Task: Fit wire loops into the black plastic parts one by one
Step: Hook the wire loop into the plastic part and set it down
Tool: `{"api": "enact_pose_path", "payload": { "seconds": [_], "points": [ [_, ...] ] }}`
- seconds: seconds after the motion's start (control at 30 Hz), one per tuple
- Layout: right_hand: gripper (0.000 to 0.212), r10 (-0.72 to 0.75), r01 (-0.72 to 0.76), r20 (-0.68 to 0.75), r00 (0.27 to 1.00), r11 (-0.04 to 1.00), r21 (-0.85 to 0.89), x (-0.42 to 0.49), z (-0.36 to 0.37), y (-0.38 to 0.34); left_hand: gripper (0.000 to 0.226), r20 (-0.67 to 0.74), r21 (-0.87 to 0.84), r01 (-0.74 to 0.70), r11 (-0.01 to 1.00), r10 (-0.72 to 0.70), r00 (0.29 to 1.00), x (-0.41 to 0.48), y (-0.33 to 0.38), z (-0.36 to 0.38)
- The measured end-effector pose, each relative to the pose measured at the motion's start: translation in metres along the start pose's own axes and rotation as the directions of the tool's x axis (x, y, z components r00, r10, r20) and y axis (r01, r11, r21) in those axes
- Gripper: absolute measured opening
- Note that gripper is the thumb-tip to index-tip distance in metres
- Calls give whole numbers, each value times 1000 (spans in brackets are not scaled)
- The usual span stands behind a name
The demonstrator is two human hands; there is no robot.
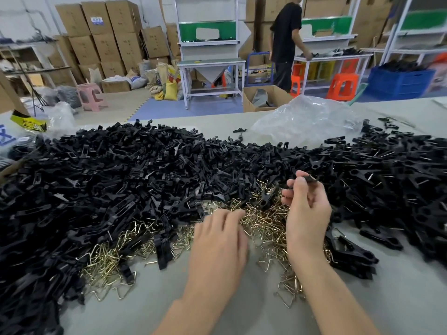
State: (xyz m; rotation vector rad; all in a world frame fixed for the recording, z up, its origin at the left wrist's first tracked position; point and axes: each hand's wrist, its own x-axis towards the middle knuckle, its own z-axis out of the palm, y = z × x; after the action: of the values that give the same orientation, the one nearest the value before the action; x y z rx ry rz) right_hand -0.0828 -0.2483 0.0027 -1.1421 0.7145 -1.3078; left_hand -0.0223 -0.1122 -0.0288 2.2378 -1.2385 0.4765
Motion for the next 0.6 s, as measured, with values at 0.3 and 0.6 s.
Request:
{"api": "enact_pose_path", "payload": {
  "seconds": [0.3, 0.6],
  "points": [
    [12, -52, 56, 55, 997, 995, -86, -5, 2, 2, 44, -2, 298, 163, 940, -171, 985, 4, -27, 2],
    [13, -5, 7, -87, 996, 1000, 17, 7, -6, -2, 33, 34, 346, 233, 909, -261, 965, 20, -27, -3]
  ]
}}
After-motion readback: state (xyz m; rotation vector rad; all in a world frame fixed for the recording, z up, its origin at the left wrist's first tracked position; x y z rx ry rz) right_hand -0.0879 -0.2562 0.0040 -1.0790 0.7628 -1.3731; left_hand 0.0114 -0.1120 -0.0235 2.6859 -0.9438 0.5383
